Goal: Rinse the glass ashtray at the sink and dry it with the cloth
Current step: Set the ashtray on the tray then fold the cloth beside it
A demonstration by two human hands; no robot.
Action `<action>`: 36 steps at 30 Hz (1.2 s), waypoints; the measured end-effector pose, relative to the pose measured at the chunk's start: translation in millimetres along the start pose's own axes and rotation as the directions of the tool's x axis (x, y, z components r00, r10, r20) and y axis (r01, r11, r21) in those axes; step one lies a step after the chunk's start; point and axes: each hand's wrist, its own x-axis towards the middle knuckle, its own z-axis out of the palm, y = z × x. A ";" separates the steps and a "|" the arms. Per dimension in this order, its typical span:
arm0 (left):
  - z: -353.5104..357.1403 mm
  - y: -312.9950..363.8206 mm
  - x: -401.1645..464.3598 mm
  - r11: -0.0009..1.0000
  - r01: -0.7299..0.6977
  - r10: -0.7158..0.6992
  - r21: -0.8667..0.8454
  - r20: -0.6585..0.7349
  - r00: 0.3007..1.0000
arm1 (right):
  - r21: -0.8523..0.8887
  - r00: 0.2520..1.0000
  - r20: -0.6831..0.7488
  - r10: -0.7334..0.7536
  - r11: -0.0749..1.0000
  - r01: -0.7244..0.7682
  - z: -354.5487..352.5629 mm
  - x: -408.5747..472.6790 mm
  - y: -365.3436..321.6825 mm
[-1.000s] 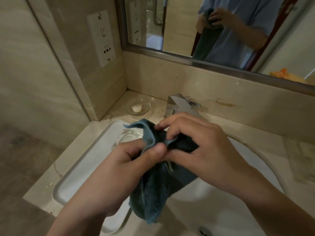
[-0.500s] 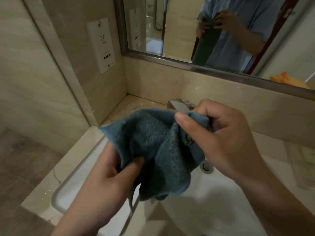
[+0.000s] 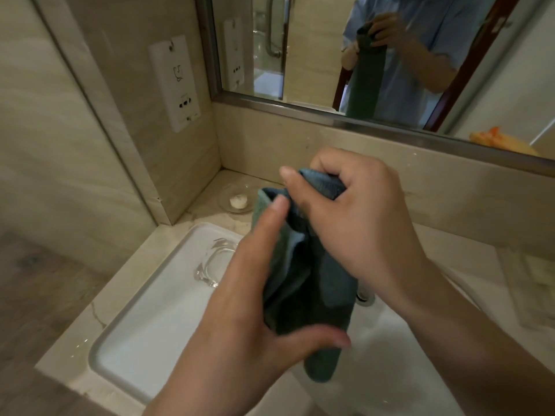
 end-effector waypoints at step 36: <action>-59.7 -2.4 24.7 0.894 0.105 -0.112 -0.436 0.010 0.994 | -0.003 0.860 0.503 0.090 0.995 -0.103 -73.3 12.2 18.0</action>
